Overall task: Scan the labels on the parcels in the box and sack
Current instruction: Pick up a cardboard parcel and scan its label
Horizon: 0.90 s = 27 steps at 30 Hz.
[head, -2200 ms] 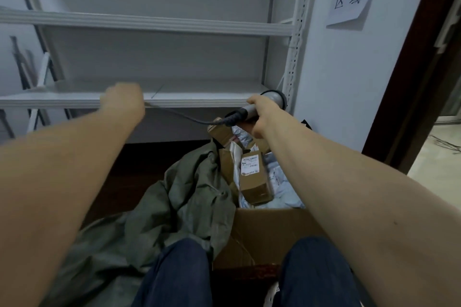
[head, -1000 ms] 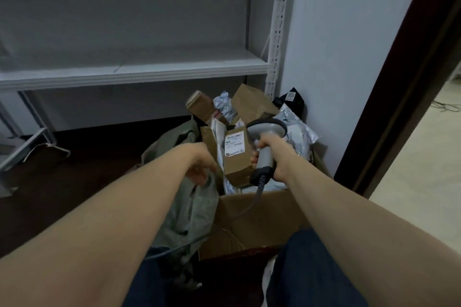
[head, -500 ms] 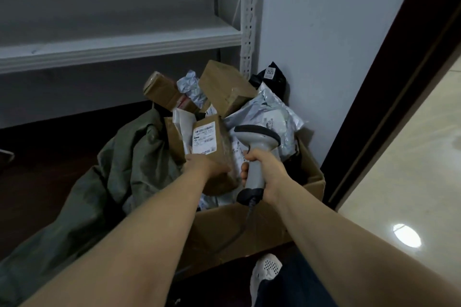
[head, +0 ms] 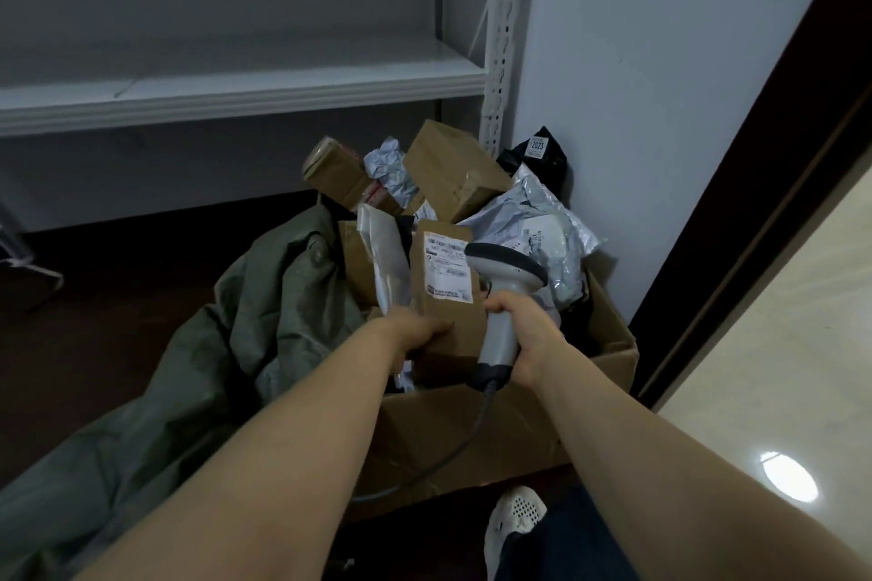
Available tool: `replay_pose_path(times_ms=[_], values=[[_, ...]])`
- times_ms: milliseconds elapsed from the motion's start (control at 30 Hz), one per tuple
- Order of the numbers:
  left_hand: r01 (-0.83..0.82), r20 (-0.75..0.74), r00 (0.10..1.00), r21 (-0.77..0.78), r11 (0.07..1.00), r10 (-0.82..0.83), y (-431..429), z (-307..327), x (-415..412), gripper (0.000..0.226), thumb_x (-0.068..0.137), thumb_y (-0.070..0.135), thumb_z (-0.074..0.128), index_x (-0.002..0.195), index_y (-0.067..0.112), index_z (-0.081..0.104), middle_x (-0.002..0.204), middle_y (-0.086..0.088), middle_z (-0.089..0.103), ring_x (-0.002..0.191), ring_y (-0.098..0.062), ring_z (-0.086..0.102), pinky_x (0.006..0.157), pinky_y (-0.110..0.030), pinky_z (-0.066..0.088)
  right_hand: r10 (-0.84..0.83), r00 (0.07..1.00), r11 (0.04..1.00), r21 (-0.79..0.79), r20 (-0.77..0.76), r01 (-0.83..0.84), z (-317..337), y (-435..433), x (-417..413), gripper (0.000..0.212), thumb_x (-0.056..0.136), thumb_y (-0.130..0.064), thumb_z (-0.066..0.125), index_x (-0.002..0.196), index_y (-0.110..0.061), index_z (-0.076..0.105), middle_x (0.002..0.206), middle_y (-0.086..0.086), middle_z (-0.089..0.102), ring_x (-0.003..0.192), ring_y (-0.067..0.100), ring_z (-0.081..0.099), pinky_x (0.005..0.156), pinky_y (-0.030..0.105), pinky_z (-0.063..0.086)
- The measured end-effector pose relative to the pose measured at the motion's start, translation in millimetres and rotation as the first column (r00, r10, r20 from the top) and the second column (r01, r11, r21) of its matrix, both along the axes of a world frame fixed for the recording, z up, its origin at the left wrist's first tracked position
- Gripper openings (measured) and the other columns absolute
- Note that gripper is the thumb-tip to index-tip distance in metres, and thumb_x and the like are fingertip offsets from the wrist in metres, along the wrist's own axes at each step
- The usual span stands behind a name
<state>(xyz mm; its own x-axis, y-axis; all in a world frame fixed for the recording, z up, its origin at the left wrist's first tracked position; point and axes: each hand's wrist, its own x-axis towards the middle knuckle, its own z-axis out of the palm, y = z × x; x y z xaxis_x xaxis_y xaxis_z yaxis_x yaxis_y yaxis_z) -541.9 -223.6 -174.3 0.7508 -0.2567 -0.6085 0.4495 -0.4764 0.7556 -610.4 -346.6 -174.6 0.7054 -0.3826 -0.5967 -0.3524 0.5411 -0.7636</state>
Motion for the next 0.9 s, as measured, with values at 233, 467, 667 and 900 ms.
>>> replay_pose_path(times_ms=[233, 467, 667, 900], values=[[-0.039, -0.175, 0.985, -0.249, 0.968, -0.005, 37.6, 10.6, -3.7, 0.046, 0.076, -0.008, 0.066, 0.119, 0.007, 0.058, 0.106, -0.014, 0.069, 0.097, -0.03, 0.066, 0.081, -0.042, 0.055, 0.033, 0.988, 0.999, 0.037, 0.148, -0.039, 11.4, 11.4, -8.9, 0.015, 0.066, -0.005, 0.057, 0.077, -0.014, 0.064, 0.097, 0.01, 0.064, 0.089, 0.029, 0.058, 0.079, 0.04, 0.05], [-0.136, -0.214, 0.976, -0.495, 0.858, 0.031, 74.7, 38.0, -8.4, 0.023, 0.085, 0.031, 0.048, 0.097, 0.017, 0.061, 0.089, -0.011, 0.06, 0.083, -0.026, 0.056, 0.081, -0.036, 0.044, 0.085, 0.972, 0.996, -0.039, 0.221, -0.079, 47.6, 44.4, -16.5, 0.017, 0.077, 0.004, 0.047, 0.082, -0.008, 0.059, 0.073, 0.009, 0.07, 0.07, 0.02, 0.062, 0.069, 0.033, 0.052], [-0.122, -0.175, 0.984, -0.551, 0.825, 0.029, 112.2, 54.3, -18.0, 0.029, 0.077, 0.016, 0.058, 0.106, 0.014, 0.063, 0.094, -0.011, 0.066, 0.086, -0.025, 0.06, 0.08, -0.034, 0.047, 0.085, 0.965, 0.996, -0.06, 0.248, -0.072, 60.4, 71.6, -16.3, 0.015, 0.073, 0.003, 0.05, 0.078, -0.008, 0.059, 0.066, 0.008, 0.065, 0.056, 0.018, 0.056, 0.061, 0.029, 0.049], [-0.173, 0.023, 0.98, -0.397, 0.901, 0.199, 151.8, 65.5, -12.8, 0.087, 0.046, 0.015, 0.089, 0.126, 0.02, 0.055, 0.113, -0.012, 0.068, 0.103, -0.034, 0.064, 0.084, -0.057, 0.053, 0.16, 0.949, 0.917, -0.398, 0.271, -0.041, 82.7, 96.0, -18.0, 0.02, 0.068, 0.007, 0.058, 0.085, 0.004, 0.067, 0.074, 0.009, 0.071, 0.073, 0.025, 0.064, 0.071, 0.035, 0.054]])
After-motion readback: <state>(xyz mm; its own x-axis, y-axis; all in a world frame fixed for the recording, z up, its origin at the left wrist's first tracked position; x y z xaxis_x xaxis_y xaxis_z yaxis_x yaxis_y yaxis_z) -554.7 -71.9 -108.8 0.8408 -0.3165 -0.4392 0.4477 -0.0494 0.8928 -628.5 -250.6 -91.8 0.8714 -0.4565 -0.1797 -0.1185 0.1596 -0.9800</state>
